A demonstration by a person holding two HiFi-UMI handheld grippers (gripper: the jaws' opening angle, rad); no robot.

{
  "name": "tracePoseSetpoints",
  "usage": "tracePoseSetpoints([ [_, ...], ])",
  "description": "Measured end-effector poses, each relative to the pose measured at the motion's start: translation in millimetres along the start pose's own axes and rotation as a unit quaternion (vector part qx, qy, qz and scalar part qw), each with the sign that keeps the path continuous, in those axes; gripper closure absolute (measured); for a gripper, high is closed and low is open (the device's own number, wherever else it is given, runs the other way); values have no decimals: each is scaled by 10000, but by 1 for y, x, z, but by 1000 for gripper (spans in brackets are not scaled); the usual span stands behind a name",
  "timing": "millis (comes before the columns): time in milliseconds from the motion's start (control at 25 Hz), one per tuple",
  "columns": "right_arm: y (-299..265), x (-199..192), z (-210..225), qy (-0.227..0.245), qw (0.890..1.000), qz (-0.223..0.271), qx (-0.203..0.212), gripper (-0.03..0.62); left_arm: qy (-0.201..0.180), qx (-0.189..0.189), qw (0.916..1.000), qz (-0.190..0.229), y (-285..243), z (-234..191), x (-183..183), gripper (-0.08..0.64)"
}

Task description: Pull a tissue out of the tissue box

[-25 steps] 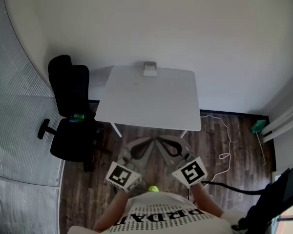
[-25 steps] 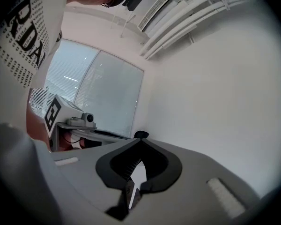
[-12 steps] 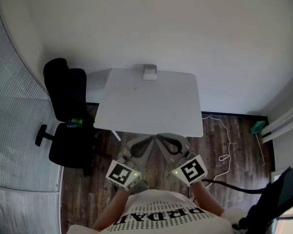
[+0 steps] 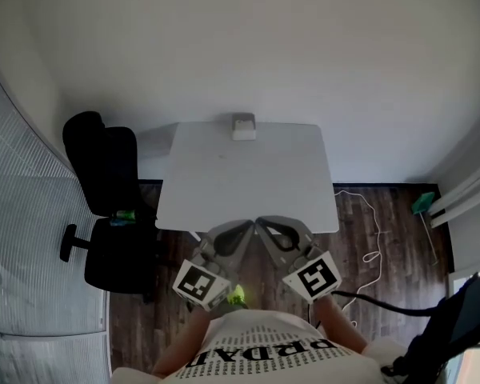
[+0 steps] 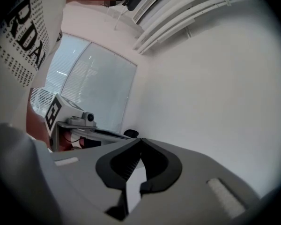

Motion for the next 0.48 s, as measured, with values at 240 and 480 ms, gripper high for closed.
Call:
tracePoseSetpoints([
  [240,-29,-10,9,1,9997,-211,-86,584,116,-109,9999,-39,-5,-32,-5,568],
  [480,-63,-11,10,72,9997,-186,-139,584,174,-169,9997,38,-1,-66,-4,568],
])
Point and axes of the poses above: the fingertips, and each gripper's own axes: y backward along the fingers, z to its right, x out of its top, the point moved 3 cm from there along y, backward along the fingers, and after that the axes turned 4 degrees about -x, right-handed, at the moved point
